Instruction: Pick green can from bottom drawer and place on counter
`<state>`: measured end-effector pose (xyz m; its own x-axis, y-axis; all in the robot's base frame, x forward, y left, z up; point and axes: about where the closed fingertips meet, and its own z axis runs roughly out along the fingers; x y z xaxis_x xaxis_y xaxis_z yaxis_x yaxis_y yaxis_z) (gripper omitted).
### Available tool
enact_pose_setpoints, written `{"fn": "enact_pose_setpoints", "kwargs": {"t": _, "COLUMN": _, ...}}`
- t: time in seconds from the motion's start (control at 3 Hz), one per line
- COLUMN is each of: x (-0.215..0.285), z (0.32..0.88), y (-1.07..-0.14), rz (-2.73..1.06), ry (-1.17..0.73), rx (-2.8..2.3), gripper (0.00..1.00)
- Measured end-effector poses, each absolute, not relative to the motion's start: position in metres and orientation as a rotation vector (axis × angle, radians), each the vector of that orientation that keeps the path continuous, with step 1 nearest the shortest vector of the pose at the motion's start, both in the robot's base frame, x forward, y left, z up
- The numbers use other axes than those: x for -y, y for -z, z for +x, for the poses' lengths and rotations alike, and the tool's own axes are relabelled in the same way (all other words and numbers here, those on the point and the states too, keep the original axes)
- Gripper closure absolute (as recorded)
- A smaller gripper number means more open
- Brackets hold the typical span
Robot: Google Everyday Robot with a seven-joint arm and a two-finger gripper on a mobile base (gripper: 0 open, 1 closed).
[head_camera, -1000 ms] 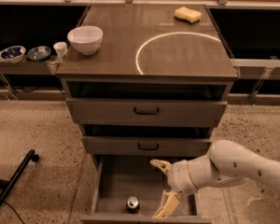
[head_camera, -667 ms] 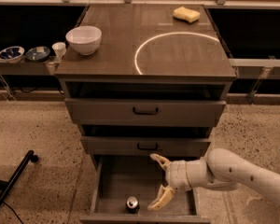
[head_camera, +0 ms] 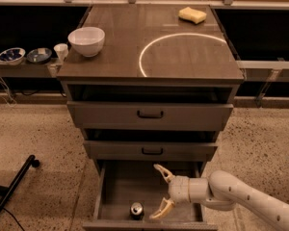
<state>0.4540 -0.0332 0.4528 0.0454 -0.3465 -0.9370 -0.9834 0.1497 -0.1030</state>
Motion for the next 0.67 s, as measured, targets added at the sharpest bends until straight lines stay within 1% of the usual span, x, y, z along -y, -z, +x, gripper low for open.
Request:
{"fn": "enact_pose_setpoints", "kwargs": {"t": 0.33, "x": 0.023, "z": 0.463, "y": -0.421, "rz": -1.351, "ry": -0.869, "rx": -1.513, "gripper": 0.00}}
{"fn": "enact_pose_setpoints", "kwargs": {"t": 0.67, "x": 0.017, "z": 0.486, "y": -0.360, "rz": -1.310, "ry": -0.841, "rx": -1.535, "gripper": 0.00}}
